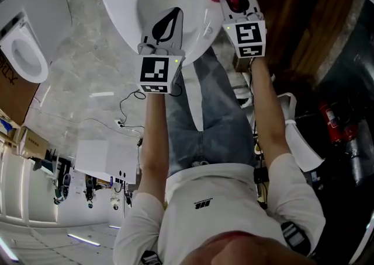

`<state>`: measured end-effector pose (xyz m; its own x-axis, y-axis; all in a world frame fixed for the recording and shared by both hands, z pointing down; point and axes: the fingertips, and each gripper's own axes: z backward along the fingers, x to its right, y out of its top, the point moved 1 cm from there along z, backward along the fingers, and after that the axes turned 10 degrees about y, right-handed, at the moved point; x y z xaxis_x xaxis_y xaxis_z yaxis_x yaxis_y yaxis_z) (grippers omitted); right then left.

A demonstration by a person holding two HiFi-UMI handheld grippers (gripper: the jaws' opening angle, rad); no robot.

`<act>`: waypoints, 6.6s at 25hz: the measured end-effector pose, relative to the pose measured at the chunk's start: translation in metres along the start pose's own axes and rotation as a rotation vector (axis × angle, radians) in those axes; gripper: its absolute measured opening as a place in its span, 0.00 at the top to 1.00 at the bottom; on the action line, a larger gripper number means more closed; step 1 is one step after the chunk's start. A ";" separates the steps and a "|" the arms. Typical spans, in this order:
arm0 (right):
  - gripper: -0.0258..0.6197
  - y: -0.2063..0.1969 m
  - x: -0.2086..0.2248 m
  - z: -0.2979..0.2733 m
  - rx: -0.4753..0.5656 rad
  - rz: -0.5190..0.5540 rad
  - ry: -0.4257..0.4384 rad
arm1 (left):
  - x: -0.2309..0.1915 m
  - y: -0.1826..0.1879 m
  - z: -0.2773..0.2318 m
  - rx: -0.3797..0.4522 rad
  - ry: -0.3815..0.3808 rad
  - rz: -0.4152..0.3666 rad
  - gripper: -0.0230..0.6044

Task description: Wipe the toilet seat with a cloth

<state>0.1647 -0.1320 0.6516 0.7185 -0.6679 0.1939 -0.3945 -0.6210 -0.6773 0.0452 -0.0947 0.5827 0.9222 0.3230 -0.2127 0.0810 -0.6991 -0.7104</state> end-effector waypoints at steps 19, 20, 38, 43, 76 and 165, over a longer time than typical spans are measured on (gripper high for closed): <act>0.88 -0.029 -0.026 -0.013 -0.104 0.024 0.044 | 0.013 -0.038 0.024 -0.047 -0.064 -0.024 0.95; 0.88 -0.031 -0.029 -0.012 -0.106 0.023 0.043 | 0.013 -0.041 0.026 -0.049 -0.066 -0.025 0.95; 0.88 -0.082 -0.097 0.004 -0.165 -0.040 0.047 | 0.008 -0.080 0.065 -0.078 -0.106 -0.036 0.95; 0.88 -0.093 -0.113 0.010 -0.171 -0.053 0.049 | 0.007 -0.089 0.074 -0.084 -0.116 -0.039 0.95; 0.88 -0.152 -0.233 0.030 -0.191 -0.220 0.086 | -0.006 -0.160 0.124 -0.170 -0.178 -0.062 0.95; 0.89 0.077 -0.217 -0.177 0.001 -0.120 0.241 | -0.181 -0.080 0.087 -0.083 0.118 0.166 0.95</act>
<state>-0.1232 -0.1072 0.6829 0.6028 -0.6678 0.4366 -0.3141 -0.7016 -0.6395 -0.1611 -0.0422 0.6195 0.9630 0.1256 -0.2385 -0.0491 -0.7883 -0.6133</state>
